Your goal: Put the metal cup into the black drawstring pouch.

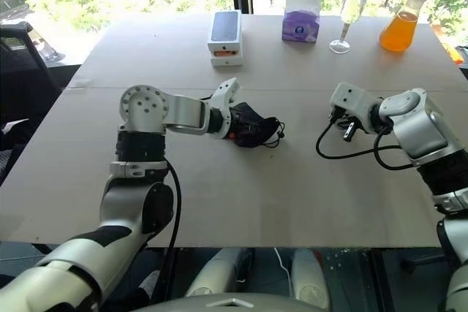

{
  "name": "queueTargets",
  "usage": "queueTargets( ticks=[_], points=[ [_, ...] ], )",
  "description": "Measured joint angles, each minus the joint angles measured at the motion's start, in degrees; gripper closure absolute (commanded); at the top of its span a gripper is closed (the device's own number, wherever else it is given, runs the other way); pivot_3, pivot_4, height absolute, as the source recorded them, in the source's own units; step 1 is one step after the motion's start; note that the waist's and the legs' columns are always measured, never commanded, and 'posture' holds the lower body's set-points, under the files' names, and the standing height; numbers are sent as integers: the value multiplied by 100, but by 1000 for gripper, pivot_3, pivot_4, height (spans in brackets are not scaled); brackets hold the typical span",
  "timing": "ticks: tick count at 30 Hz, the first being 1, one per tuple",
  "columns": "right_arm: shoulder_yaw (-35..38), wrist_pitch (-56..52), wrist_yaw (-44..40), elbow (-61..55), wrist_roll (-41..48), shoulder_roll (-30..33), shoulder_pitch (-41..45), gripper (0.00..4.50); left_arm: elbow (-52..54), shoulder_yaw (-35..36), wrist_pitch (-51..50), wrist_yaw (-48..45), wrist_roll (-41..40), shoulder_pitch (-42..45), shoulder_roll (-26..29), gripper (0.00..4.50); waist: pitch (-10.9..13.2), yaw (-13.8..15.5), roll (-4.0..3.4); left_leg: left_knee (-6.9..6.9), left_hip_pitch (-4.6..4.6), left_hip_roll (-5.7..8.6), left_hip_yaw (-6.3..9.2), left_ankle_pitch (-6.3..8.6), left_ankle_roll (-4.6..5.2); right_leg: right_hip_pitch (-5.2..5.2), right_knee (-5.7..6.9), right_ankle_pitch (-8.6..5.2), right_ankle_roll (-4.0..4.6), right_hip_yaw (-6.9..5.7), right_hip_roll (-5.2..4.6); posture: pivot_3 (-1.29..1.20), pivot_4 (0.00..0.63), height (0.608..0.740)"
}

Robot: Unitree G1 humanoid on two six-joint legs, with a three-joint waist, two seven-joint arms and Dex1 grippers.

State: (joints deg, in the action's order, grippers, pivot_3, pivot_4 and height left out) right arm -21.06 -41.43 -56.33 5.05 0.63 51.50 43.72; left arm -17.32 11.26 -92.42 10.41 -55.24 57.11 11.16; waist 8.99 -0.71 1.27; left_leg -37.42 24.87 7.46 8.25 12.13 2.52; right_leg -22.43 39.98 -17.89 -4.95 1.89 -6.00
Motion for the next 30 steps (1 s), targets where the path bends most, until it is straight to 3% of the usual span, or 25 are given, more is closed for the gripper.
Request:
queueTargets(
  ticks=[16,19,23,30],
  points=[
    [709,-1192,-213,-1210,582,227,-236,4421,-62,93,0,-44,125,66,-138,4500,0,0,0,1,0,0,-1,0,0,-1,0,0,0,2,0,0,150,740],
    [1649,-2084,-147,-2364,1487,-381,-665,4421,-279,443,0,-11,105,142,-265,4500,0,-8,1,5,2,-4,4,0,0,-1,-2,0,0,0,2,0,150,740],
    [2348,-2811,422,-3608,2334,-1621,-1461,4421,-521,663,0,61,-81,174,-334,4500,-1,1,2,2,2,-3,3,0,0,-2,2,0,0,16,0,0,150,740],
    [3238,-3144,2137,-4005,2820,-3960,-2055,4421,-610,349,0,49,-296,237,-170,4500,-4,-8,0,-2,-11,3,-6,-1,0,-19,43,2,-3,43,1,0,150,740]
  ],
)
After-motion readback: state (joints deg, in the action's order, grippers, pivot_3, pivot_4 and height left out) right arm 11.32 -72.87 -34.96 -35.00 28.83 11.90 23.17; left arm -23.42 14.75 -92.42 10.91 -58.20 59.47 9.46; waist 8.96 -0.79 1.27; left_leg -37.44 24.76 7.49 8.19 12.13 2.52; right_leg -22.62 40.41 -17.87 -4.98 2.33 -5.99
